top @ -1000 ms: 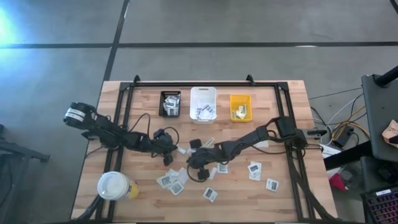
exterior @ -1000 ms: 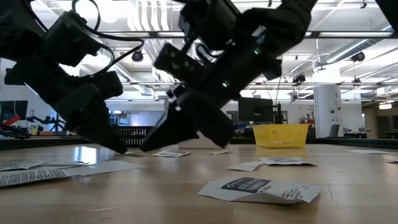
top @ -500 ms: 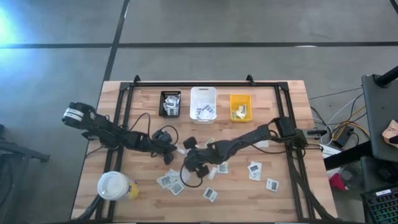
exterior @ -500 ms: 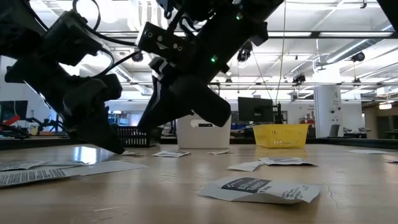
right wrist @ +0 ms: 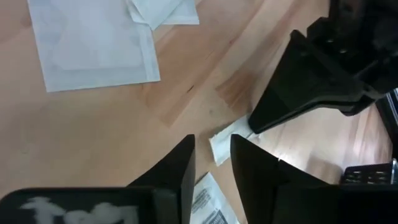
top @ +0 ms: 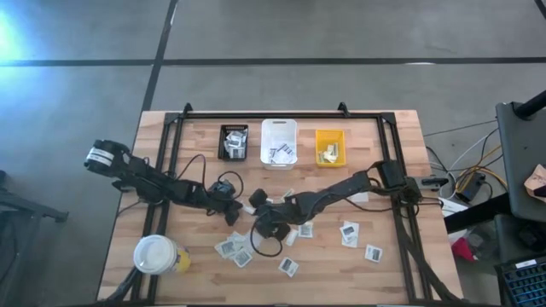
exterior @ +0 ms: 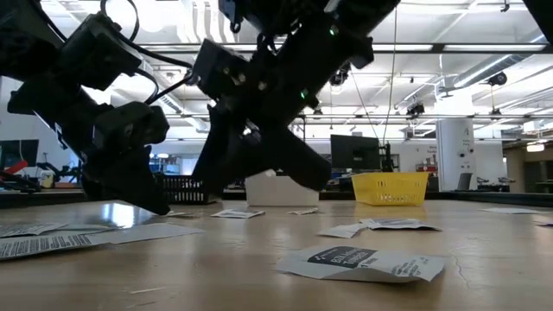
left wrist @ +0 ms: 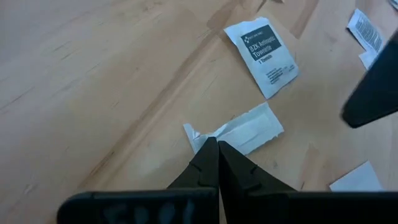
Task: Pick & Place First Aid Supplies
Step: Put the green bandage into the yellow basket
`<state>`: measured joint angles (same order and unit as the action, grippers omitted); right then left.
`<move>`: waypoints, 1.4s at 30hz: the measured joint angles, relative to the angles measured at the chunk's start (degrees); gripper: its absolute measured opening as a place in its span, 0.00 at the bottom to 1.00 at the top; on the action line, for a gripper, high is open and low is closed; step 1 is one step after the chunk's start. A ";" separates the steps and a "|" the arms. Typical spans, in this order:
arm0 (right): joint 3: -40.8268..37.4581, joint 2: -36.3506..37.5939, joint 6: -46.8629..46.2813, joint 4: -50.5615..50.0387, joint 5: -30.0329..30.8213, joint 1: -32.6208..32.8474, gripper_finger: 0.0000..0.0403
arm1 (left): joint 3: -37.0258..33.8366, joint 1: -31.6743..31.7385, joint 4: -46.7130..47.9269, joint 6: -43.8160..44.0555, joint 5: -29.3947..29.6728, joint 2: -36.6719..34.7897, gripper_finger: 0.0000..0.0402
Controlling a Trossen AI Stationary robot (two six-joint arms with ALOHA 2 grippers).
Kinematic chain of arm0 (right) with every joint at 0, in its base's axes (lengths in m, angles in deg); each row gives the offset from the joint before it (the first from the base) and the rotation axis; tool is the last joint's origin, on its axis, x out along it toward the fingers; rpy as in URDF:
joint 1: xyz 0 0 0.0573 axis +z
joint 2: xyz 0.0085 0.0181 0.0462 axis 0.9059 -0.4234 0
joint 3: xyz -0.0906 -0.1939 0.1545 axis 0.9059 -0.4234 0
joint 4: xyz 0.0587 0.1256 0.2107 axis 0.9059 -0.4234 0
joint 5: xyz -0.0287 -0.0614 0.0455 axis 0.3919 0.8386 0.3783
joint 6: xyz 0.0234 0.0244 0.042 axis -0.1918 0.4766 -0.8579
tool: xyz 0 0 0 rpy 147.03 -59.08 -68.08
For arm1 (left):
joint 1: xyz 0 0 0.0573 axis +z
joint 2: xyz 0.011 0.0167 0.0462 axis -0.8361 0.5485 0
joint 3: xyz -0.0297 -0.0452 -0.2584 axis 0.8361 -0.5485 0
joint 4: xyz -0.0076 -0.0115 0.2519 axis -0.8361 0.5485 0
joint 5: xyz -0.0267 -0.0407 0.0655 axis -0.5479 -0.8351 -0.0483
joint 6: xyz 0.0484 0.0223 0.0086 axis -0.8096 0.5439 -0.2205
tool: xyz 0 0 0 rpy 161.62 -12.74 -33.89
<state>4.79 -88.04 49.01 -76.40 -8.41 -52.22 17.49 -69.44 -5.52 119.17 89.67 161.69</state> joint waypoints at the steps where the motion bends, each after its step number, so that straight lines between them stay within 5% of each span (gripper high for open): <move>1: -0.37 -0.03 0.09 0.60 -0.01 0.00 0.25 | 0.00 0.00 0.01 0.58 0.00 0.00 0.00; 20: -3.55 -0.17 1.34 6.10 -0.15 -0.42 0.26 | 0.33 -0.14 -0.53 11.95 -0.21 0.07 0.00; 42: -2.20 -4.14 1.36 6.87 4.53 -0.98 0.24 | 1.22 -1.72 -2.44 14.86 -1.41 0.15 0.00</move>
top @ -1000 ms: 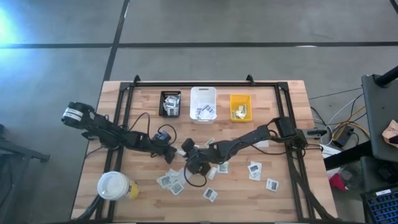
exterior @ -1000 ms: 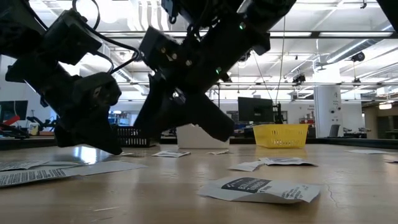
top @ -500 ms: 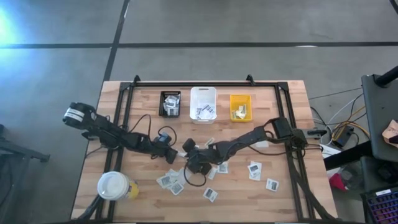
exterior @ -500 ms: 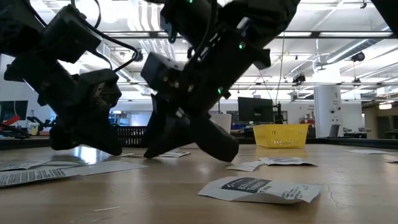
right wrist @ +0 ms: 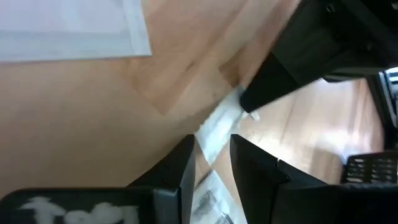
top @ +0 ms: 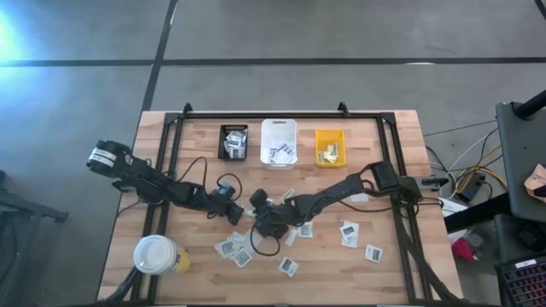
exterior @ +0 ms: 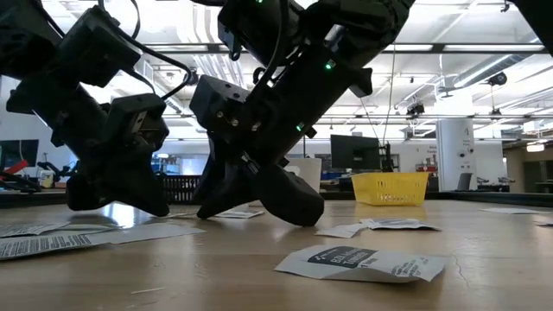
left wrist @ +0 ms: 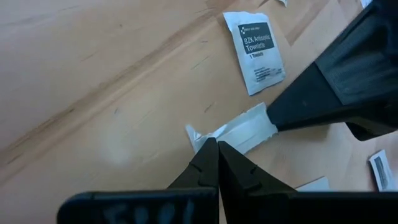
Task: Pick & Place First Aid Supplies
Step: Put the green bandage into the yellow basket
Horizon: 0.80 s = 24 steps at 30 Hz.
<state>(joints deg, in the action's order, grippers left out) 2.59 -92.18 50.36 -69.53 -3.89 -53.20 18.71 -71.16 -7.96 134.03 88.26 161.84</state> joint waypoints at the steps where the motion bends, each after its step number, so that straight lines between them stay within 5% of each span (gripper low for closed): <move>1: 0.00 0.00 0.03 0.05 0.56 0.00 0.24 | 0.00 -0.01 -0.11 0.12 -0.02 0.00 0.00; 13: -0.07 -0.11 0.12 2.18 1.97 -0.02 0.22 | 0.00 0.01 -0.91 0.82 -0.09 0.00 0.00; 24: -0.07 -0.15 -0.07 2.53 1.53 0.08 0.08 | 0.00 0.12 -2.12 -1.11 -0.55 0.00 0.00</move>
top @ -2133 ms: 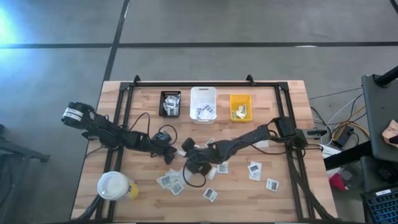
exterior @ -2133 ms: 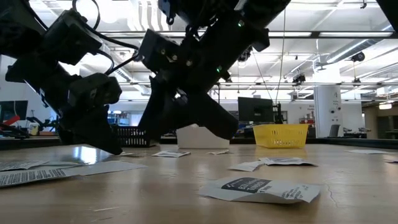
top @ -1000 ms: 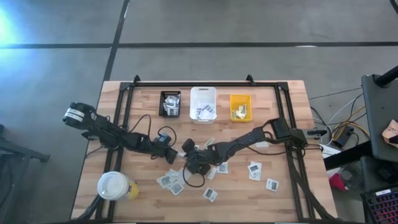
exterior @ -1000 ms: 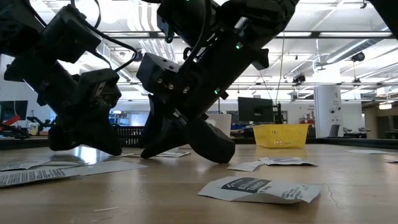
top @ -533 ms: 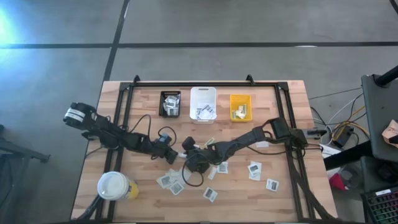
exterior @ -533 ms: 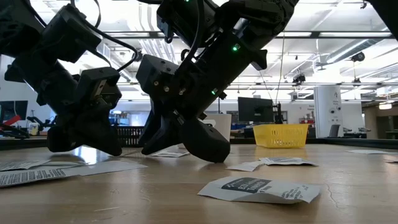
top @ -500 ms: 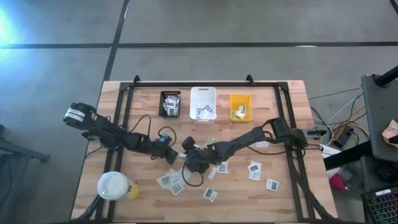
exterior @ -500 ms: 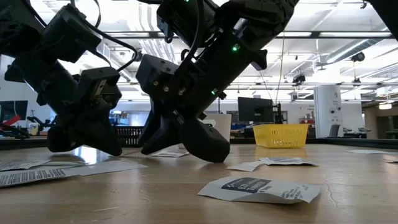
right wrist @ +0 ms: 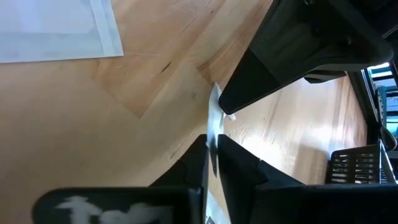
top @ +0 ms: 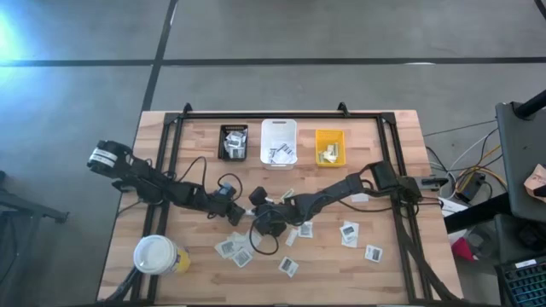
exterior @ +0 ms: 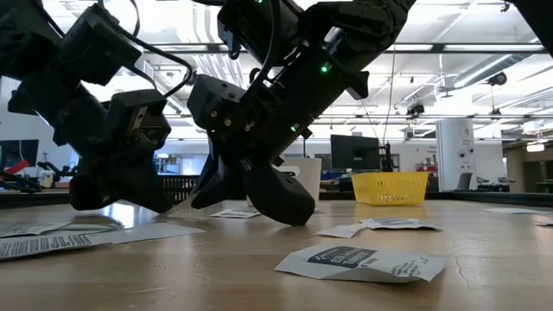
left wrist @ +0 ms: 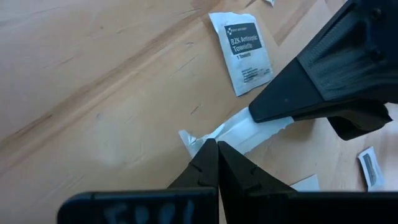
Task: Pick & Place First Aid Supplies
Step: Put the green bandage into the yellow basket
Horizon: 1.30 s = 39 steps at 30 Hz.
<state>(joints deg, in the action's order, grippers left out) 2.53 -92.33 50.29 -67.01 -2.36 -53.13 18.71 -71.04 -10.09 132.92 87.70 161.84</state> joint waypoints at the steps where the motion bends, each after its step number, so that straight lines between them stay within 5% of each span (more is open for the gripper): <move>1: 0.00 0.00 -0.03 -0.02 0.00 0.08 0.06 | 0.00 0.00 -0.02 -0.01 0.00 0.00 0.00; 11: 0.00 0.00 0.06 -0.24 1.50 0.85 0.02 | 0.00 0.24 -0.07 -4.26 0.04 -2.09 0.00; 21: -0.17 3.32 -3.35 -4.77 6.27 2.09 0.02 | -0.09 2.10 3.02 -13.30 0.17 -12.09 0.00; 31: -0.12 10.85 -9.27 -13.25 6.43 1.79 0.02 | -0.11 2.25 16.54 -19.77 12.20 -25.17 0.00; 39: -2.42 18.37 -13.21 -17.56 6.35 -1.66 0.02 | -0.17 2.77 17.11 -28.49 15.61 -30.52 0.00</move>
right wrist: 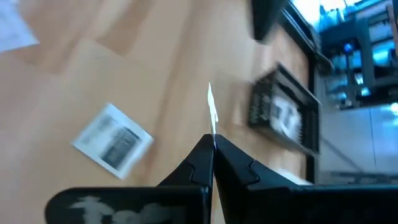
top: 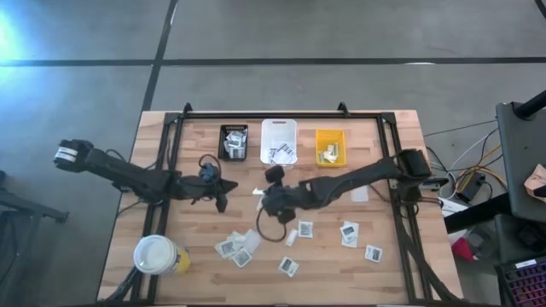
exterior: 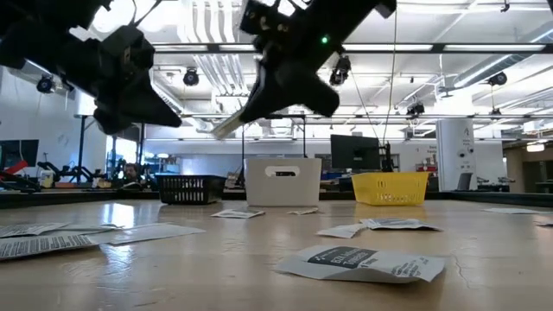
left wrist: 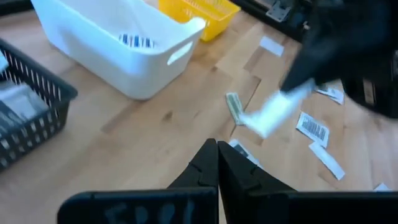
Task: Pick & Place First Aid Supplies
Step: Put the green bandage into the yellow basket
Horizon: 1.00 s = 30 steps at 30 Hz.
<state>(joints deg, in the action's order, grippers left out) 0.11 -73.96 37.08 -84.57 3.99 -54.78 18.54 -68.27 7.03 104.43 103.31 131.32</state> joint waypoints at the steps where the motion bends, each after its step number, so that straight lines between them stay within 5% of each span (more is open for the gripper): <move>1: -0.71 1.25 -0.61 -0.51 -0.11 -0.70 0.02 | 0.00 0.15 0.00 -0.89 0.00 -0.26 0.00; 17: -19.01 23.28 -14.78 0.44 -0.67 -12.15 0.02 | -0.04 6.30 -0.02 -9.90 0.46 -1.79 0.00; 30: -33.53 33.84 -31.70 8.84 -0.56 -21.07 0.02 | 0.13 10.06 -1.04 -15.27 0.44 -1.76 0.00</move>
<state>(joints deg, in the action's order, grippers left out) -33.42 -40.12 5.38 -75.73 3.43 -75.85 18.67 -58.20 5.99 89.16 103.75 129.56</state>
